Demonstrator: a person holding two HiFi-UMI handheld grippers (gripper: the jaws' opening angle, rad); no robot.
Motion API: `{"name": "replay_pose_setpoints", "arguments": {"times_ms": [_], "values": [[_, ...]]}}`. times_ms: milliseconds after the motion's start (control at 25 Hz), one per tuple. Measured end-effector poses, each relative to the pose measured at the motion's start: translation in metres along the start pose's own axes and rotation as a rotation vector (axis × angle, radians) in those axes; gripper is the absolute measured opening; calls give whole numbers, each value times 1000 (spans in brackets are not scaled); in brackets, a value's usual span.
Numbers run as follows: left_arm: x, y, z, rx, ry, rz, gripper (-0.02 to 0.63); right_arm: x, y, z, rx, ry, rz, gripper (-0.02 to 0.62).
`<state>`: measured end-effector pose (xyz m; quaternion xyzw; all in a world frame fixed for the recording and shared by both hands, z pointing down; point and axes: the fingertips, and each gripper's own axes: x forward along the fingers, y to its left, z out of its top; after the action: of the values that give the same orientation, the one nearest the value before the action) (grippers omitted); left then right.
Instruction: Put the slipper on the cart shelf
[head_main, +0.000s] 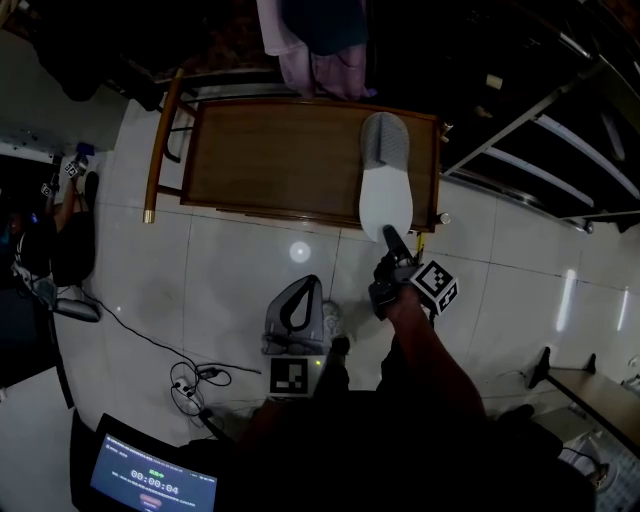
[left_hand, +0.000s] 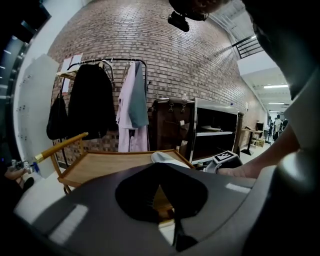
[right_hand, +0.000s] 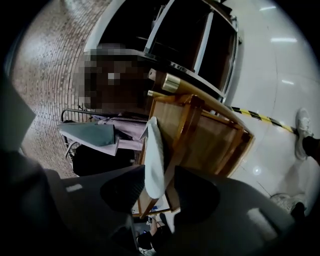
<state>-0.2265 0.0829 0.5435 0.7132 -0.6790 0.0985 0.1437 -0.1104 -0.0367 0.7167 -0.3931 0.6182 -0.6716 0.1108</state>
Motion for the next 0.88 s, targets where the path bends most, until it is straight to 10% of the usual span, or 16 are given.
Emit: {"name": "replay_pose_setpoints", "arguments": {"times_ms": [160,880], "values": [[-16,1,6,-3,-21,11,14,-2,7,-3,9,-14,-7,85],[-30,10,43,22,-117,25,14,-50,87,8,-21,-67,234,34]]}}
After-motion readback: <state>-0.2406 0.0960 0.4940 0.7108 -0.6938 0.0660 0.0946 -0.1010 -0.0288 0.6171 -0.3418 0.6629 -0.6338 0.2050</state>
